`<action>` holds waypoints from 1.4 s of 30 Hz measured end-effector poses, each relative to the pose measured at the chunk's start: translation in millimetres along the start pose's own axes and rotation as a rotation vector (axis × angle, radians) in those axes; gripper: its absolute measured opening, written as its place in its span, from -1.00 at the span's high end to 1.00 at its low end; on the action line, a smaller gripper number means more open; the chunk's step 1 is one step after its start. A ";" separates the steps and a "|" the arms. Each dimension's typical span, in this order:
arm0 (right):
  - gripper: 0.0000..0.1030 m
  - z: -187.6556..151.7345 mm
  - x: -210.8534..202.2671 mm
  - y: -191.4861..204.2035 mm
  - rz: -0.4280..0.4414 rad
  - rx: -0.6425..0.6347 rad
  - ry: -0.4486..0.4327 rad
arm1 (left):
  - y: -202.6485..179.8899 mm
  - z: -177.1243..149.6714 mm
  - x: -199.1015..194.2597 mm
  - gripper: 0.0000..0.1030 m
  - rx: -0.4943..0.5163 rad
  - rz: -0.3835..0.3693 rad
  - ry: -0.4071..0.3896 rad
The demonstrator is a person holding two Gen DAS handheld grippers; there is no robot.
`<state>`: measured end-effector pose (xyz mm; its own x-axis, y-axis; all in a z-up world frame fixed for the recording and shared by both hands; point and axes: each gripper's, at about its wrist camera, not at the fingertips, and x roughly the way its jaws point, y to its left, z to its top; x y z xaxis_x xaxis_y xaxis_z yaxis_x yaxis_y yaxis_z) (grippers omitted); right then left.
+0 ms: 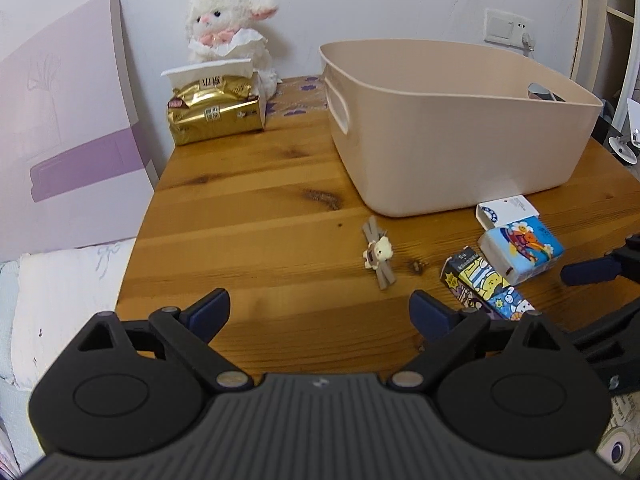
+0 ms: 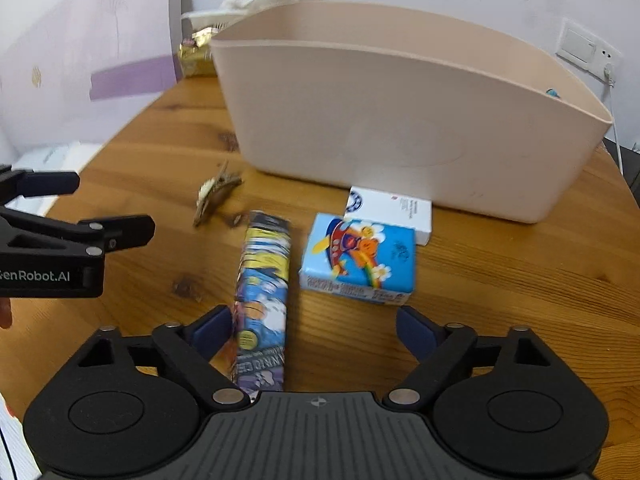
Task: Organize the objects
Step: 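Grasp the keychain figure with the left tool while the right grasps the tall blue-yellow box, then carry both items into the basket and open both tools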
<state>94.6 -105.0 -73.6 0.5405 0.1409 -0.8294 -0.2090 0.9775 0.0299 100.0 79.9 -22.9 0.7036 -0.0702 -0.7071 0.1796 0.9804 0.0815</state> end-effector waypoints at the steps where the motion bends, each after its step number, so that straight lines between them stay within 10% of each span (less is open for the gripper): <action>1: -0.69 -0.5 2.1 1.4 0.002 -0.004 0.007 | 0.1 -0.4 2.1 -0.88 -0.005 -0.004 0.003; 14: -0.55 4.8 9.0 -4.1 -0.014 -0.034 -0.019 | -11.3 13.3 46.0 -0.85 -0.057 -0.031 0.024; 22: -0.18 4.8 6.6 -8.0 -0.015 -0.019 -0.031 | -16.5 14.7 55.8 0.09 -0.043 -0.069 0.001; 27: 0.59 4.0 2.2 -1.9 -0.011 -0.036 -0.035 | -13.8 12.3 49.8 0.76 -0.058 -0.104 0.006; 42: 0.60 26.3 -44.2 -9.4 0.026 -0.050 -0.168 | -12.0 7.1 5.2 0.78 -0.069 -0.127 -0.073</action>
<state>94.1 -116.3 -22.6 0.6620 0.1949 -0.7237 -0.2629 0.9646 0.0192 106.4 66.5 -22.6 0.7266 -0.2056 -0.6556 0.2249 0.9728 -0.0558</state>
